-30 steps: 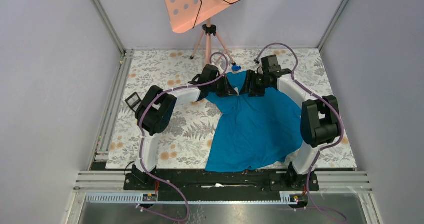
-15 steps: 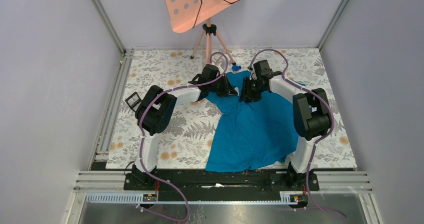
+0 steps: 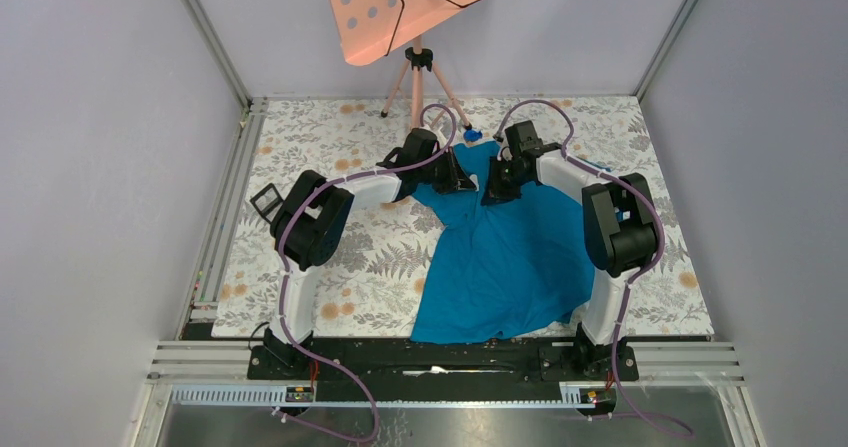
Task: Pin the brooch onto the clothing
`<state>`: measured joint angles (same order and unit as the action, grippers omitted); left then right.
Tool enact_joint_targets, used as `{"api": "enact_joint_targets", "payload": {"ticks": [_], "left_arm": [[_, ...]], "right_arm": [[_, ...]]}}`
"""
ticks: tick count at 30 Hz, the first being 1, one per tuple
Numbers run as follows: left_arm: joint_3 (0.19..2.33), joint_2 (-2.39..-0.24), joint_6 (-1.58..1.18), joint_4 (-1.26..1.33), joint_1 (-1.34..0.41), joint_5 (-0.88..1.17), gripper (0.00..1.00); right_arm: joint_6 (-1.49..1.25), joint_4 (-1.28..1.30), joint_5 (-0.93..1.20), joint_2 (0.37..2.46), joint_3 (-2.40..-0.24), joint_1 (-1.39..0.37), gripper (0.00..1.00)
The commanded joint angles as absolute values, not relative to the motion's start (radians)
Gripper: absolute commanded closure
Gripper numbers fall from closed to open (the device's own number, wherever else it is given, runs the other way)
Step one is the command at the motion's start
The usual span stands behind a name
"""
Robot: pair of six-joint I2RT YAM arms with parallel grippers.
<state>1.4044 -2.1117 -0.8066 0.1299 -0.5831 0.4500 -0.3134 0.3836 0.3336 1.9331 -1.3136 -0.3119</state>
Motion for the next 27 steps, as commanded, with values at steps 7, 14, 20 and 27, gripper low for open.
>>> {"api": "enact_joint_targets", "payload": {"ticks": [7, 14, 20, 27], "left_arm": [[1.402, -2.057, -0.816, 0.252, -0.575, 0.492, 1.00], [1.396, -2.053, -0.818, 0.281, -0.574, 0.501, 1.00], [1.383, -2.049, -0.822, 0.311, -0.575, 0.519, 1.00], [1.361, -2.042, -0.822, 0.350, -0.575, 0.547, 1.00]], "right_arm": [[-0.293, 0.394, 0.407, 1.963, -1.352, -0.324, 1.00], [-0.288, 0.407, 0.424, 1.973, -1.343, -0.324, 1.00], [-0.303, 0.407, 0.445, 1.986, -1.356, -0.324, 1.00], [-0.328, 0.427, 0.456, 2.011, -1.382, -0.325, 1.00]]}}
